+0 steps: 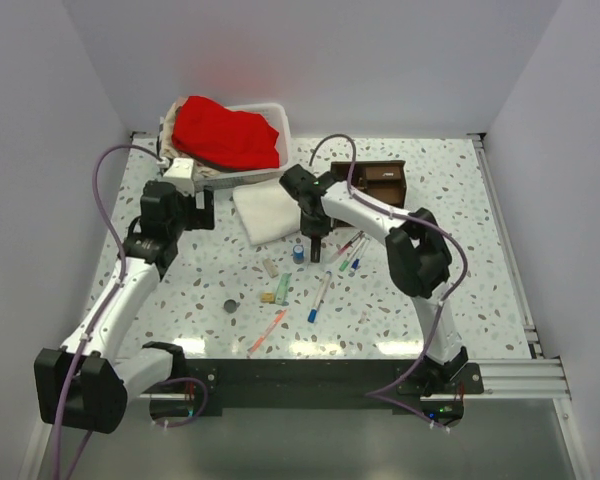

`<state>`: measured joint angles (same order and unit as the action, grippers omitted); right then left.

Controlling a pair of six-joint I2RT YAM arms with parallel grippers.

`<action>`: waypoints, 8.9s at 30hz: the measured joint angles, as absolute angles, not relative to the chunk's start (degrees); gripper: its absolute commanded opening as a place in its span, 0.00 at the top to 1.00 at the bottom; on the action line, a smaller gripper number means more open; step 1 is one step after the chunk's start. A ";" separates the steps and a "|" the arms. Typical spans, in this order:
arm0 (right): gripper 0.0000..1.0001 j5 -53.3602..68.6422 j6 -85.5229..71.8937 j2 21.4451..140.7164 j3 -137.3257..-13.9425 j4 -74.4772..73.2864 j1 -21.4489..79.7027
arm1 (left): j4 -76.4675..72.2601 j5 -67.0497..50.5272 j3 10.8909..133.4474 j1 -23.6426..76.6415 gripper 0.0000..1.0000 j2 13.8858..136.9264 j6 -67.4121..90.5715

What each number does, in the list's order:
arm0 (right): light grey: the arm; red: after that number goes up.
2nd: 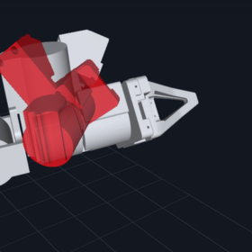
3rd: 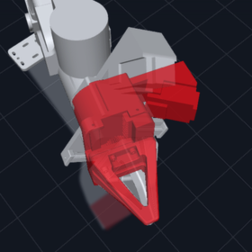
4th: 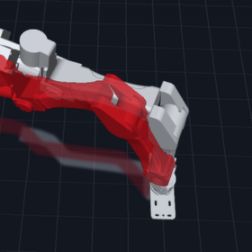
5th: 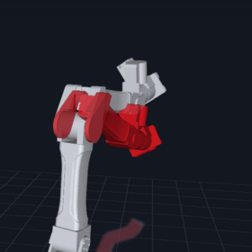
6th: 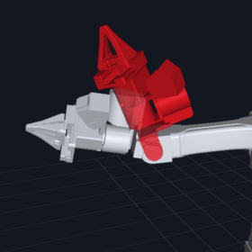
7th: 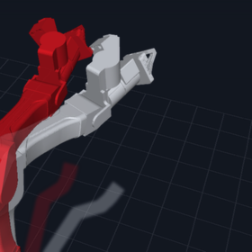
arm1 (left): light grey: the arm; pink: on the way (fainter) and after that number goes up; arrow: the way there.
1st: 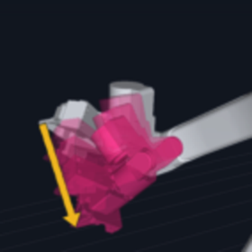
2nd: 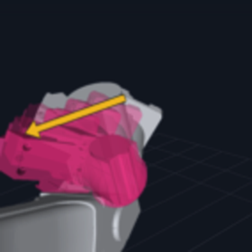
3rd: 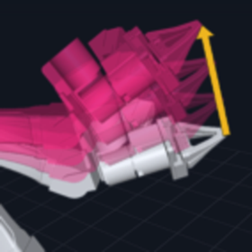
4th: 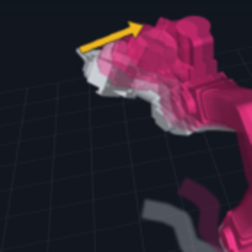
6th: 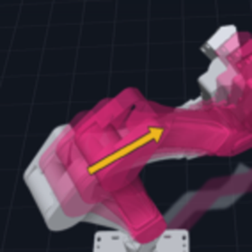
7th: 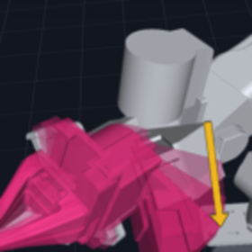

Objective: Sort the stationery into containers
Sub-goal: Pick up the stationery from the center of the board, then place the stationery in the storage box, then pick up the pen from the center of the board, then place the pen in the storage box, then pick up the pen from the center of the board.

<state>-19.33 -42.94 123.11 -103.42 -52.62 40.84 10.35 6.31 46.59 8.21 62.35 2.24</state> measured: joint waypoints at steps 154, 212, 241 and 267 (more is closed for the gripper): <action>1.00 20.56 87.37 108.88 -85.56 -58.17 52.40 | 26.28 -5.65 50.46 7.51 0.00 56.58 -12.84; 0.41 15.44 9.30 104.42 -74.74 15.79 16.25 | 19.77 -10.48 57.87 7.49 0.04 74.63 -8.60; 0.75 6.57 -30.13 88.18 -67.48 -19.25 16.45 | 10.26 -17.37 65.41 9.43 0.19 80.27 -5.08; 0.59 -10.55 -53.76 99.70 -63.59 -35.14 24.23 | 8.93 -20.40 57.71 9.93 0.13 71.09 0.47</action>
<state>-10.55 -53.76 99.70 -63.59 -35.14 24.23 8.93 -20.40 57.71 9.93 71.09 0.47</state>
